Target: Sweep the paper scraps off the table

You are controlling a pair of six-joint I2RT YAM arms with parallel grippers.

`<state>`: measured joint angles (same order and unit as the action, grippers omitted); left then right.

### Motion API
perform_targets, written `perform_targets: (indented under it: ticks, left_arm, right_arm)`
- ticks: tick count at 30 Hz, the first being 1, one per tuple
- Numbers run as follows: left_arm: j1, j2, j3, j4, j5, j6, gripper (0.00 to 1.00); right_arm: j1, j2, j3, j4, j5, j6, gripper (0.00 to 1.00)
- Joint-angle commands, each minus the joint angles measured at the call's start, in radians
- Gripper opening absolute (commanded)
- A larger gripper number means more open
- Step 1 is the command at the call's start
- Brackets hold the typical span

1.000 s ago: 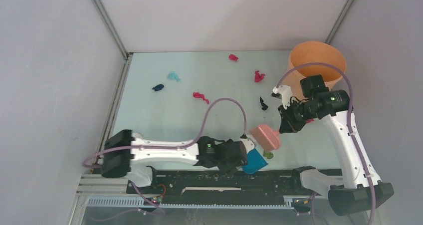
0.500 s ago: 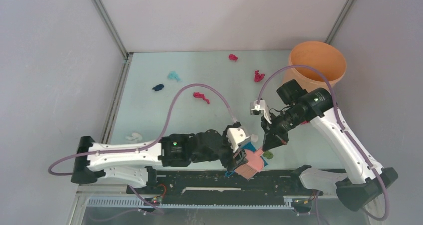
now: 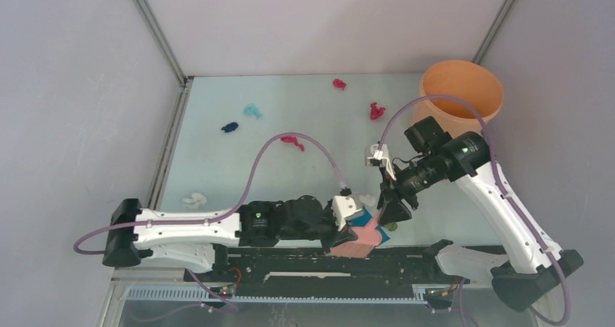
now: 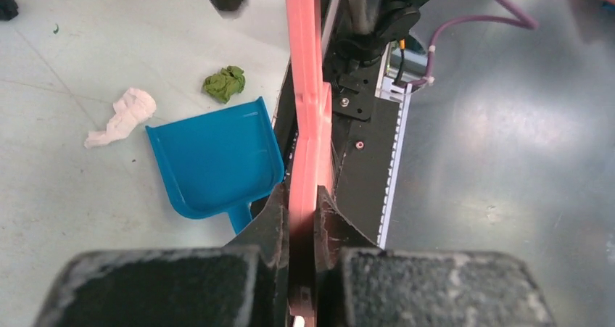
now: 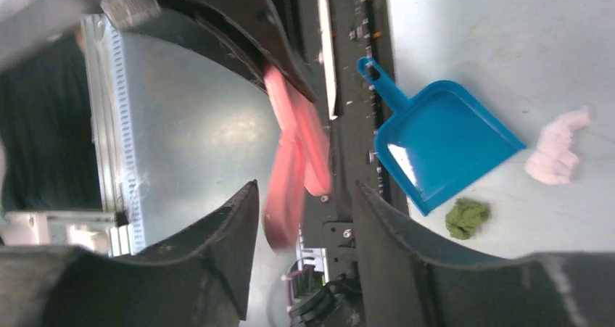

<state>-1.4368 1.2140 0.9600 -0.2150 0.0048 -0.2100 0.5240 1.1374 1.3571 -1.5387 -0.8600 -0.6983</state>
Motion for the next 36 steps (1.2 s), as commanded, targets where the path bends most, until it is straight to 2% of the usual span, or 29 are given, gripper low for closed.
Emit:
perform_targets:
  ticks: [1, 3, 5, 9, 12, 19, 28, 30, 33, 34, 35, 36]
  left_arm:
    - [0.010, -0.194, -0.164, 0.352, -0.097, -0.125, 0.00]
    - [0.010, -0.276, -0.278, 0.558, -0.164, -0.197, 0.00]
    - [0.010, -0.341, -0.393, 0.726, -0.243, -0.269, 0.00]
    - [0.009, -0.391, -0.530, 1.017, -0.364, -0.356, 0.00]
    - [0.009, -0.382, -0.583, 1.154, -0.424, -0.394, 0.00]
    - [0.033, -0.292, -0.589, 1.273, -0.388, -0.474, 0.00]
    - [0.053, -0.191, -0.540, 1.297, -0.341, -0.508, 0.00]
    - [0.061, -0.170, -0.525, 1.296, -0.314, -0.512, 0.00]
    - [0.079, -0.146, -0.512, 1.281, -0.268, -0.532, 0.00]
    - [0.083, -0.147, -0.513, 1.269, -0.254, -0.536, 0.02]
    - [0.092, -0.152, -0.512, 1.245, -0.229, -0.537, 0.13]
    - [0.101, -0.163, -0.506, 1.206, -0.196, -0.531, 0.27]
  right_arm:
    - [-0.097, -0.093, 0.005, 0.176, -0.081, 0.126, 0.67]
    - [-0.190, -0.149, -0.051, 0.292, -0.140, 0.192, 0.83]
    - [-0.268, -0.188, -0.118, 0.409, -0.216, 0.292, 0.90]
    - [-0.291, -0.177, -0.223, 0.533, -0.348, 0.402, 0.91]
    - [-0.292, -0.156, -0.259, 0.550, -0.437, 0.396, 0.89]
    - [-0.294, -0.162, -0.266, 0.530, -0.543, 0.352, 0.82]
    - [-0.292, -0.180, -0.305, 0.564, -0.612, 0.372, 0.49]
    - [-0.292, -0.187, -0.320, 0.600, -0.602, 0.406, 0.39]
    - [-0.295, -0.187, -0.330, 0.625, -0.574, 0.432, 0.18]
    - [-0.295, -0.187, -0.330, 0.623, -0.567, 0.429, 0.08]
    - [-0.295, -0.190, -0.330, 0.623, -0.551, 0.425, 0.00]
    - [-0.296, -0.193, -0.327, 0.609, -0.532, 0.409, 0.00]
